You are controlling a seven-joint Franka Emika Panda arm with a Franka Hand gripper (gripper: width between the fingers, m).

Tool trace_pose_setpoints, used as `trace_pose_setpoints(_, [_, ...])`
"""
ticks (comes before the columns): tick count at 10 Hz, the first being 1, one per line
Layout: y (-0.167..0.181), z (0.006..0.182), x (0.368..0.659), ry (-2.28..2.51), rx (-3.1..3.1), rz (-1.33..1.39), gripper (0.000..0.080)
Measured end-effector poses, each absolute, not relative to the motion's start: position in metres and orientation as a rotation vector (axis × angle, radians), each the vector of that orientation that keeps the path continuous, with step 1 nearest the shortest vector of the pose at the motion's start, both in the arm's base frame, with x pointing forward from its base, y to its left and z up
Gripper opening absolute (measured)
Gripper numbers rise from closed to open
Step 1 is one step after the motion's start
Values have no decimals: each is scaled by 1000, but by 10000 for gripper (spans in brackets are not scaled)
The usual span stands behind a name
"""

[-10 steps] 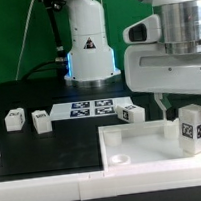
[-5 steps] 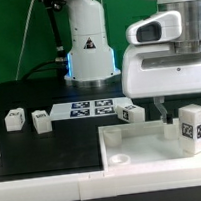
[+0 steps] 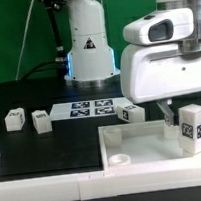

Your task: Assemble one leg

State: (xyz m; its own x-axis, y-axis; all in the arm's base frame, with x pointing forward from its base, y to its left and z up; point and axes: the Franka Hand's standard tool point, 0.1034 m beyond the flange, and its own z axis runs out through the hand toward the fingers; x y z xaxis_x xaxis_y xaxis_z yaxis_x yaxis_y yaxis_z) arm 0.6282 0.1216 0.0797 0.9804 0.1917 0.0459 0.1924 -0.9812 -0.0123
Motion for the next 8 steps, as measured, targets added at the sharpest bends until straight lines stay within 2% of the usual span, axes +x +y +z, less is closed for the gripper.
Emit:
trace_pose_setpoints(1, [122, 80, 628, -241, -3114, -69, 415])
trace_pose_setpoints(2, [122, 80, 628, -241, -3114, -69, 415])
trace_pose_setpoints(3, [122, 80, 628, -167, -3117, -68, 290])
trace_pose_setpoints(8, [117, 77, 628, 1172, -2853, -40, 290])
